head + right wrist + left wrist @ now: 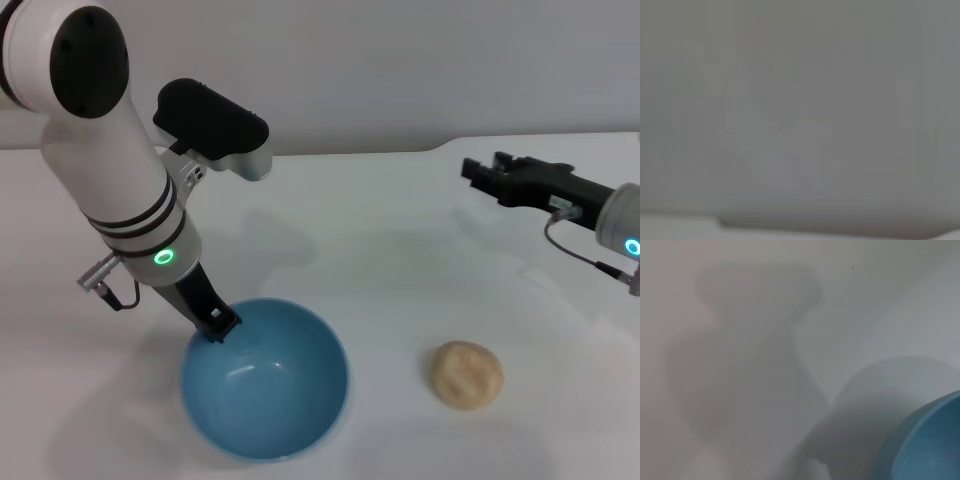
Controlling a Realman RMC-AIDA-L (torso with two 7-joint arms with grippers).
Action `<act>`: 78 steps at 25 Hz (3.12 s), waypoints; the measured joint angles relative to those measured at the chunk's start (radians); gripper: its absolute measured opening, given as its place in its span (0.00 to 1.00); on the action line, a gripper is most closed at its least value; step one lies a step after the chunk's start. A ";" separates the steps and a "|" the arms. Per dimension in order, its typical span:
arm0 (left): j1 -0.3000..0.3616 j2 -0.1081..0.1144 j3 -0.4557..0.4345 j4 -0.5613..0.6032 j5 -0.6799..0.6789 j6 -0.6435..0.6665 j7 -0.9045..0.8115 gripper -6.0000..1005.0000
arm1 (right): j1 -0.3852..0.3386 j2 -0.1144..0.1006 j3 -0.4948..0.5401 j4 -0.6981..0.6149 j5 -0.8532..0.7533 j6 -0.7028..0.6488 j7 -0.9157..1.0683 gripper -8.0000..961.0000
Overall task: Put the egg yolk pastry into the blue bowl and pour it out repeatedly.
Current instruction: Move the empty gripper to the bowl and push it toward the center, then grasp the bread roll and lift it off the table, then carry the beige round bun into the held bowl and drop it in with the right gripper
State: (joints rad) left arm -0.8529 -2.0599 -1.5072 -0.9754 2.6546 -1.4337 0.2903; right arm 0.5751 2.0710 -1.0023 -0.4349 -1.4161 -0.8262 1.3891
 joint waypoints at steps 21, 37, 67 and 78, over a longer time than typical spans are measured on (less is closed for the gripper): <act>-0.042 0.003 -0.036 -0.037 0.006 -0.022 0.037 0.00 | 0.130 -0.005 -0.137 -0.420 -0.965 -0.570 0.892 0.53; -0.058 0.002 -0.034 -0.037 0.010 -0.010 0.049 0.00 | 0.126 0.006 -0.239 -0.378 -1.116 -0.519 1.042 0.53; -0.064 0.000 -0.030 -0.039 0.012 -0.025 0.069 0.00 | 0.125 0.008 -0.361 -0.402 -1.087 -0.475 1.078 0.26; -0.074 -0.003 -0.016 -0.037 0.011 -0.029 0.076 0.00 | 0.135 0.003 -0.249 -0.518 -1.024 -0.673 0.910 0.15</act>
State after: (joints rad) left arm -0.9266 -2.0626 -1.5234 -1.0119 2.6660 -1.4629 0.3668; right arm 0.7102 2.0743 -1.2514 -0.9530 -2.4405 -1.4997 2.2993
